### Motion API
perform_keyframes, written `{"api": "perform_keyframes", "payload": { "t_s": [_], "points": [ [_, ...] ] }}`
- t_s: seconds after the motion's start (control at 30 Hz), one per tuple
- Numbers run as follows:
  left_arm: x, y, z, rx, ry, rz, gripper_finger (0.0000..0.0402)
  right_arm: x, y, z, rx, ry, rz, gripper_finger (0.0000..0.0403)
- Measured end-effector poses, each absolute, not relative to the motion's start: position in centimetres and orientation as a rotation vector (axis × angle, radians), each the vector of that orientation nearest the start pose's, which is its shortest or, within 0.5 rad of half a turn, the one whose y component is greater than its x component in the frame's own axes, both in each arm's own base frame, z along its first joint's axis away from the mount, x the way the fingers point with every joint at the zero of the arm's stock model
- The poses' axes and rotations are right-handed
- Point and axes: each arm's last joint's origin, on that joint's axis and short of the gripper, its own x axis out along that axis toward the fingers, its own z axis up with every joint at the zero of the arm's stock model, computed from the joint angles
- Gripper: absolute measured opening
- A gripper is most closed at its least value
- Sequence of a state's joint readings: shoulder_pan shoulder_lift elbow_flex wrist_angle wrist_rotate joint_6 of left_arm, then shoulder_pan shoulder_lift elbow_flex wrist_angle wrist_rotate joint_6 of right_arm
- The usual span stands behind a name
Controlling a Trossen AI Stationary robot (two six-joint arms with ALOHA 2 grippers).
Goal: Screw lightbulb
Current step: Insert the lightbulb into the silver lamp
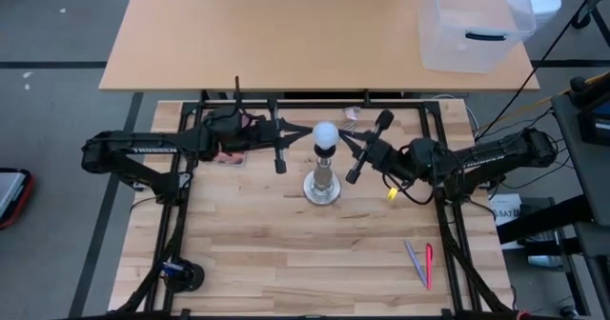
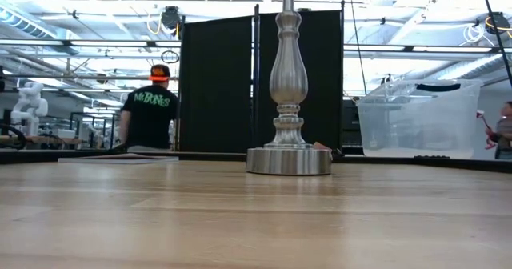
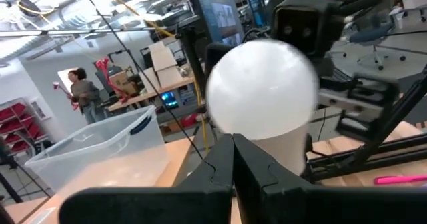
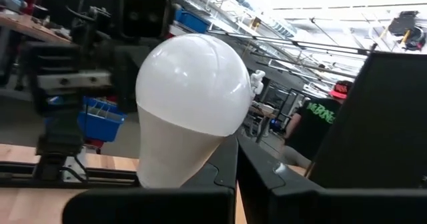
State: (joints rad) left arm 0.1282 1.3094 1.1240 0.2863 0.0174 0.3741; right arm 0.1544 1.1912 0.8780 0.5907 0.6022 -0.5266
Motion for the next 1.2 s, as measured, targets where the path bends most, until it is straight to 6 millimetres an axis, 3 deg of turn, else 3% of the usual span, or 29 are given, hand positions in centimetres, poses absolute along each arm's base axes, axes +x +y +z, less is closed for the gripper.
{"api": "perform_keyframes", "payload": {
  "t_s": [0.67,1.03,1.2],
  "points": [
    [29.5,5.2,38.2,0.352,-0.061,0.224,0.0002,25.9,3.5,35.3,-0.415,-0.082,-0.573,0.0],
    [27.9,3.1,40.0,0.366,-0.145,0.128,0.0002,25.7,2.6,36.2,-0.412,-0.161,-0.626,0.0],
    [28.2,2.1,39.8,0.399,-0.149,0.045,0.0002,25.8,1.8,36.3,-0.409,-0.186,-0.601,0.0]
  ]
}}
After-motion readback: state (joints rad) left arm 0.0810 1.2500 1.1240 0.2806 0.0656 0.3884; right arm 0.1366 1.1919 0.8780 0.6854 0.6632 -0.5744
